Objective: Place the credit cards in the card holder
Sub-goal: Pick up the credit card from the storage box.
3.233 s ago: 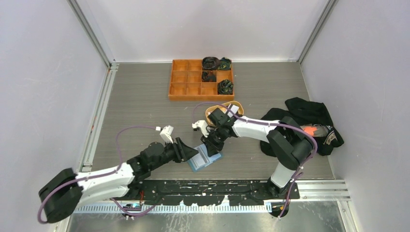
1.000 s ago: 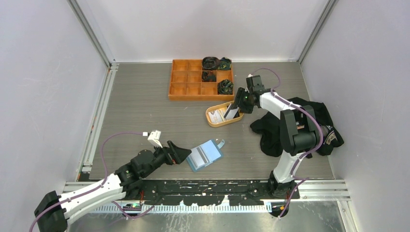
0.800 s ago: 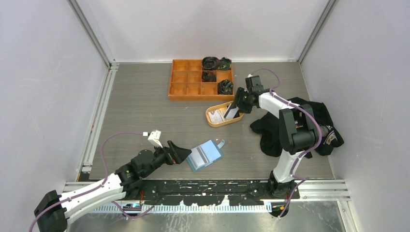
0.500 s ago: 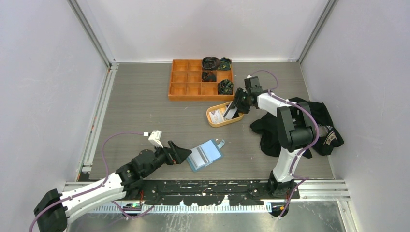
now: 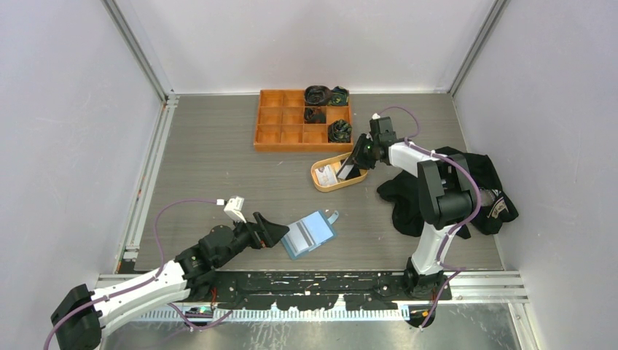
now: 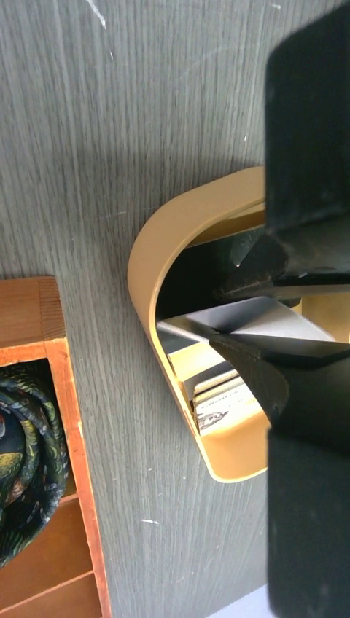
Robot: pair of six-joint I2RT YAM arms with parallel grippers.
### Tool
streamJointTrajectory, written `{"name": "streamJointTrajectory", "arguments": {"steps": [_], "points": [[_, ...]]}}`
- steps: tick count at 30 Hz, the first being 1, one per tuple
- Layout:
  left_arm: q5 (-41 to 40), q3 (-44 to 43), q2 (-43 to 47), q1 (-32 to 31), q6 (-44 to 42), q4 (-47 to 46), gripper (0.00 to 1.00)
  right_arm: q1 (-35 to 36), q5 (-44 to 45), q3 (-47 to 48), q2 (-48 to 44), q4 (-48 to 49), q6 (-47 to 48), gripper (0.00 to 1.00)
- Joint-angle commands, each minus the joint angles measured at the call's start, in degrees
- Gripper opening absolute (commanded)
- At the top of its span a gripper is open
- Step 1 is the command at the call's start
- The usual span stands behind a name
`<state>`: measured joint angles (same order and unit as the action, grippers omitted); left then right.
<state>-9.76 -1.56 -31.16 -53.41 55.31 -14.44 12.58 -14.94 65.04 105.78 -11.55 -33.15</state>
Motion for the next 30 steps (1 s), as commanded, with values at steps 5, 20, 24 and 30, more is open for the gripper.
{"name": "streamJointTrajectory", "arguments": {"steps": [5, 20, 24, 30], "points": [[0.6, -0.9, -0.5, -0.1, 0.1, -3.9, 0.94, 0.1, -1.6, 0.1, -4.2, 2.0, 0.4, 0.23], [1.8, -1.2, -1.9, -0.1, 0.4, -5.9, 0.94, -1.1, -6.2, -0.2, -6.9, 2.4, -0.9, 0.03], [3.0, -1.1, -2.9, -0.1, 0.7, -8.3, 0.94, -2.1, -9.1, -0.9, -8.3, 3.2, -1.7, 0.01], [5.2, -0.8, -5.7, -0.1, 0.6, -14.3, 0.94, -4.0, -19.1, -2.5, -12.4, 5.7, -3.8, 0.01]]}}
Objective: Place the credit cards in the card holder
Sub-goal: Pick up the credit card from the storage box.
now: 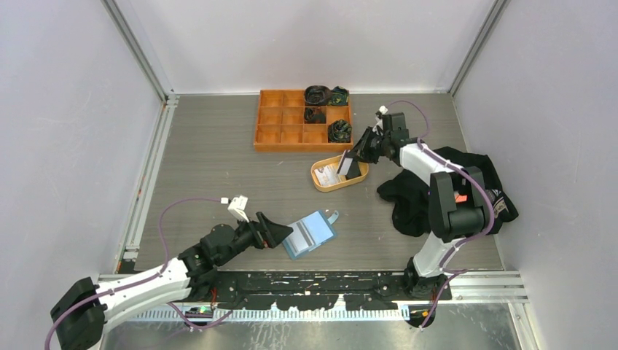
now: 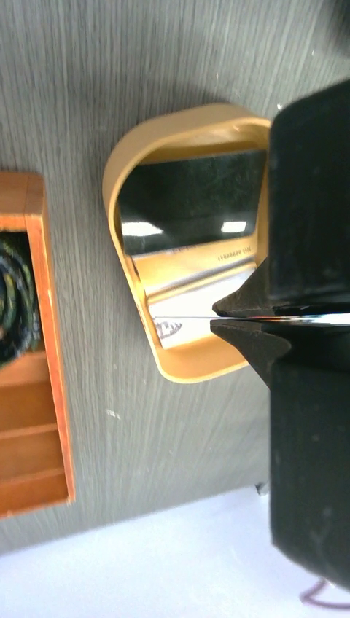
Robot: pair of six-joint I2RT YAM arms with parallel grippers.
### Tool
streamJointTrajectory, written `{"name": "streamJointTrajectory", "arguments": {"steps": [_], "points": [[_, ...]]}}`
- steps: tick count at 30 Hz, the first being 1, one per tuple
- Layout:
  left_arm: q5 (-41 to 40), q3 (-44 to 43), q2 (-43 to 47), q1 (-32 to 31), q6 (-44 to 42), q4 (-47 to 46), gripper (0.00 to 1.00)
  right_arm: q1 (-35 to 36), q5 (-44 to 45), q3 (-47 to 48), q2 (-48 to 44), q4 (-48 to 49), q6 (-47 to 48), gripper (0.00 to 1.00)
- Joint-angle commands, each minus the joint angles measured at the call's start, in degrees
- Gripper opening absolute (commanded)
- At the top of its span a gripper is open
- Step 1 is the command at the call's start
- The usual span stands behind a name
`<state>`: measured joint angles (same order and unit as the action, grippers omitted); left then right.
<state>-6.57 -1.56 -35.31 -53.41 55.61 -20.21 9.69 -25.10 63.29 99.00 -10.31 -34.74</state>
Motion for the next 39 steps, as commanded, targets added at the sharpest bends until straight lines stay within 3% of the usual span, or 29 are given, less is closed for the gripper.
{"name": "streamJointTrajectory", "arguments": {"steps": [1, 8, 10, 14, 17, 22, 32, 36, 39], "points": [[2.4, -0.8, -2.3, -0.1, 0.1, -9.8, 0.94, -1.4, -12.0, -1.1, -6.3, 5.3, -2.1, 0.01], [6.3, -1.6, -9.7, -0.1, -1.2, -21.3, 0.94, -1.8, -35.9, -7.8, -10.5, 24.9, -9.3, 0.01], [8.5, -2.6, -12.2, -0.1, -1.3, -24.3, 0.94, -1.7, -40.0, -9.7, -11.3, 31.3, -12.7, 0.01], [11.4, -4.5, -18.2, -0.2, -2.0, -32.8, 0.9, 0.2, -43.5, -10.6, -13.1, 33.9, -13.4, 0.01], [12.7, -6.3, -22.2, -0.3, -2.3, -37.1, 0.85, 2.8, -44.8, -10.7, -14.7, 32.8, -11.4, 0.01], [13.9, -8.6, -27.4, -0.4, -2.6, -44.0, 0.78, 5.8, -44.9, -9.5, -18.4, 22.1, -0.5, 0.01], [16.9, -13.6, -34.0, -0.9, -1.4, -50.2, 0.63, 10.5, -46.2, -9.4, -20.3, 15.9, 8.1, 0.01], [17.7, -14.6, -37.1, -0.9, -0.8, -53.5, 0.53, 11.7, -46.9, -8.9, -20.1, 12.7, 11.9, 0.01], [18.4, -15.6, -39.4, -1.0, -0.7, -54.4, 0.39, 12.7, -47.6, -8.3, -20.3, 10.8, 14.7, 0.01]]}}
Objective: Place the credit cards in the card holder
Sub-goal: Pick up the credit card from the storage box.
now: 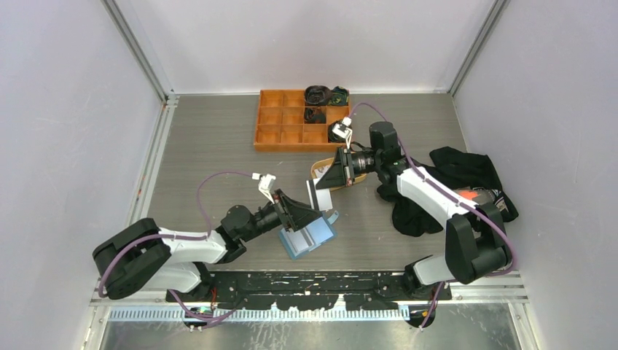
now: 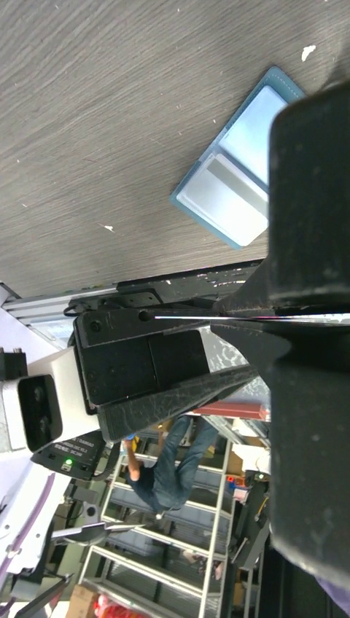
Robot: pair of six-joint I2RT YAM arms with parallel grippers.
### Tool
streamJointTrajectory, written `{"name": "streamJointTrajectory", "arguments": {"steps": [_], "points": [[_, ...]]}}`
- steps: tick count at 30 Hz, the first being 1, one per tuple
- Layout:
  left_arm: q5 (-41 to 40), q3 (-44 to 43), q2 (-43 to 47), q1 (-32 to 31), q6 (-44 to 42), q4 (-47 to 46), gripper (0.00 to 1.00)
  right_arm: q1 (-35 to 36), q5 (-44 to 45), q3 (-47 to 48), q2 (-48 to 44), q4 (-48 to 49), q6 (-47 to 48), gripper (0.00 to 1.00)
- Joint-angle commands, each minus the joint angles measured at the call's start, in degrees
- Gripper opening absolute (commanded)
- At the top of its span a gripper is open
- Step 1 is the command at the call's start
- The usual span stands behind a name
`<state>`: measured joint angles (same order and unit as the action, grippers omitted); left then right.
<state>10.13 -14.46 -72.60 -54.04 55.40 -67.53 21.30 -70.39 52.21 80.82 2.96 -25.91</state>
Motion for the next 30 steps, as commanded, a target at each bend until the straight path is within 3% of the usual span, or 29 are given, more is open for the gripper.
{"name": "streamJointTrajectory", "arguments": {"steps": [1, 5, 7, 12, 15, 18, 23, 30], "points": [[1.9, -2.9, -3.0, -0.3, -0.3, -7.6, 0.34, 1.4, -2.4, 3.1, -2.3, -5.1, 7.6, 0.01], [2.6, -2.8, -6.4, -0.3, 0.0, -11.4, 0.02, 2.4, -3.0, 4.8, -2.7, -14.2, 16.5, 0.02], [3.1, -2.2, -8.1, -0.3, -0.2, -14.2, 0.0, 2.6, -3.3, 5.3, -3.0, -17.0, 19.0, 0.06], [2.6, -0.2, -8.7, -0.3, -3.3, -14.5, 0.0, 2.5, 2.5, 7.7, -4.9, -28.1, 30.6, 0.56], [1.0, 1.2, -7.5, -0.3, -5.1, -14.5, 0.0, 2.3, 4.4, 6.6, -6.0, -27.3, 30.4, 0.69], [-0.1, 1.7, -6.8, -0.9, -6.1, -14.5, 0.0, 2.2, 4.2, 3.9, -6.2, -20.1, 23.0, 0.69], [-0.5, 0.9, -8.0, -1.8, -6.3, -14.5, 0.0, 2.5, 5.6, 1.2, -5.6, -10.5, 14.8, 0.48], [-1.5, 0.9, -8.0, -2.2, -6.5, -14.5, 0.0, 2.7, 4.1, 1.6, -5.7, -9.8, 13.3, 0.31]]}}
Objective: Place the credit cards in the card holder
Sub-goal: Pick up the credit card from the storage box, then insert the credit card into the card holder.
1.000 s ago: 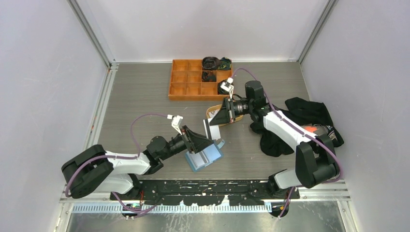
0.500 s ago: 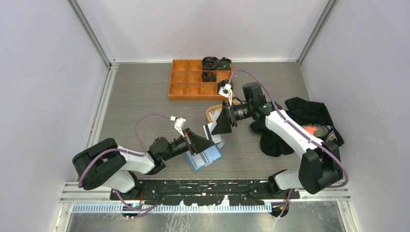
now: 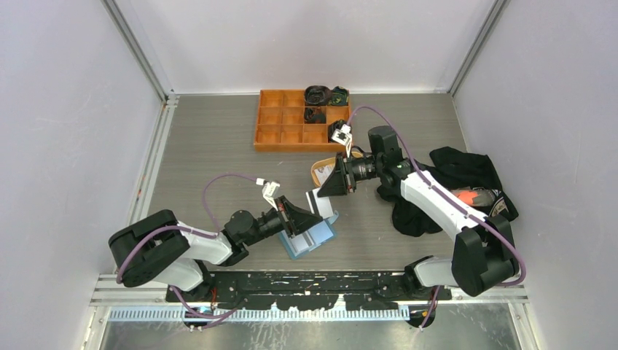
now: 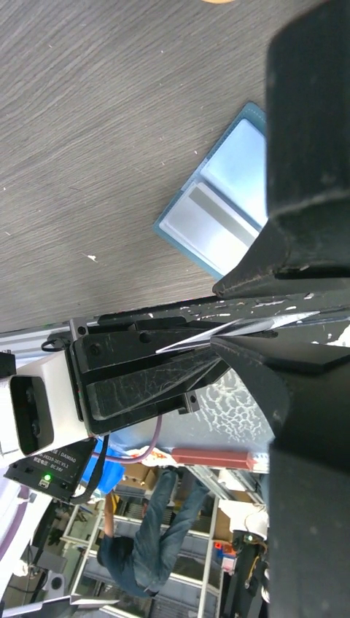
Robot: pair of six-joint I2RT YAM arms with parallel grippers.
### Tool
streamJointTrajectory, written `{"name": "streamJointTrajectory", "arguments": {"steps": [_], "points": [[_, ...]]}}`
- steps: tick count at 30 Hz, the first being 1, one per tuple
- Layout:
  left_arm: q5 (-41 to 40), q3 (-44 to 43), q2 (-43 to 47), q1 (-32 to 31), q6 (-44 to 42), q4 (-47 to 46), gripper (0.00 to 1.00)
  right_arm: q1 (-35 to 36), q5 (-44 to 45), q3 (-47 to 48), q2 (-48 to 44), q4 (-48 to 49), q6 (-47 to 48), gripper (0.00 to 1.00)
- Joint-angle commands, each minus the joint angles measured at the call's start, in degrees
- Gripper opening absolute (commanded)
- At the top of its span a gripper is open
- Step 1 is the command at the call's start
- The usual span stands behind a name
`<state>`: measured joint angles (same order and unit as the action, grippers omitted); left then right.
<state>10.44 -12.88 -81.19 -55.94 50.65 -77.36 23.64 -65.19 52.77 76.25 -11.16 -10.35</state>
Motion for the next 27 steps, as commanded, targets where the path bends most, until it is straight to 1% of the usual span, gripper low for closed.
{"name": "streamJointTrajectory", "arguments": {"steps": [1, 4, 5, 6, 8, 10, 11, 13, 14, 16, 17, 18, 19, 20, 21, 23, 26, 27], "points": [[-2.1, -0.4, 0.8, -0.3, -1.9, -4.6, 0.0, 0.4, -1.4, 1.1, -1.3, 4.3, -2.3, 0.28], [-2.6, 0.2, 1.4, -0.3, -1.9, -4.6, 0.0, 0.4, -2.4, 1.5, -1.3, 4.3, -2.5, 0.03], [-2.7, 0.3, 1.5, -0.3, -1.8, -4.6, 0.0, 0.3, -2.8, 2.0, -1.3, 3.6, -2.6, 0.01], [-3.1, 0.5, 1.6, -0.3, -1.5, -4.6, 0.08, 0.4, -3.2, 2.3, -1.3, 3.3, -2.5, 0.01], [-4.8, 2.8, 2.7, -0.3, -0.5, -4.6, 0.35, 0.3, -1.8, 3.0, -1.9, 1.0, -1.1, 0.01], [-7.4, 6.6, 5.0, -0.2, 0.5, -4.3, 0.52, -0.1, 2.0, 4.1, -2.7, -4.6, 3.6, 0.01], [-9.3, 8.5, 7.2, -0.2, 1.3, -2.7, 0.55, -0.2, 5.0, 4.1, -2.9, -6.9, 5.3, 0.01], [-11.3, 10.5, 12.6, -0.2, 3.1, 4.9, 0.57, -0.3, 8.6, 3.5, -2.5, -7.3, 6.1, 0.01], [-11.9, 10.1, 16.0, -0.2, 4.4, 12.8, 0.57, -0.3, 9.6, 3.1, -1.7, -7.0, 5.6, 0.01], [-12.1, 5.9, 24.2, -0.2, 5.7, 35.9, 0.57, -0.3, 10.8, 2.2, 0.6, -5.7, 2.9, 0.01], [-13.6, 2.7, 28.2, -0.4, 6.0, 49.1, 0.57, -0.2, 11.2, 1.5, 1.4, -4.2, 1.1, 0.01], [-15.8, -0.1, 31.4, -0.4, 6.4, 59.9, 0.57, -0.2, 11.7, 0.0, 2.1, -1.9, -1.1, 0.01], [-17.1, -1.4, 34.1, -0.5, 6.5, 66.4, 0.56, 0.1, 13.5, -1.3, 2.5, 0.7, -4.3, 0.01], [-17.9, -1.3, 36.7, -0.6, 6.5, 68.4, 0.54, 0.3, 15.1, -1.9, 2.9, 2.7, -6.4, 0.01], [-18.5, -0.4, 39.1, -0.6, 6.8, 68.5, 0.52, 0.7, 16.5, -2.8, 3.3, 4.0, -8.1, 0.01], [-19.9, 1.7, 43.4, -0.6, 7.9, 68.6, 0.41, 1.5, 19.3, -3.6, 4.9, 6.1, -11.1, 0.01], [-20.6, 2.3, 44.9, -0.6, 8.7, 70.0, 0.34, 2.2, 21.3, -4.9, 7.3, 8.9, -13.7, 0.01], [-20.4, 2.4, 44.5, -0.7, 8.9, 69.5, 0.33, 2.5, 21.7, -5.3, 8.2, 9.3, -14.3, 0.01]]}}
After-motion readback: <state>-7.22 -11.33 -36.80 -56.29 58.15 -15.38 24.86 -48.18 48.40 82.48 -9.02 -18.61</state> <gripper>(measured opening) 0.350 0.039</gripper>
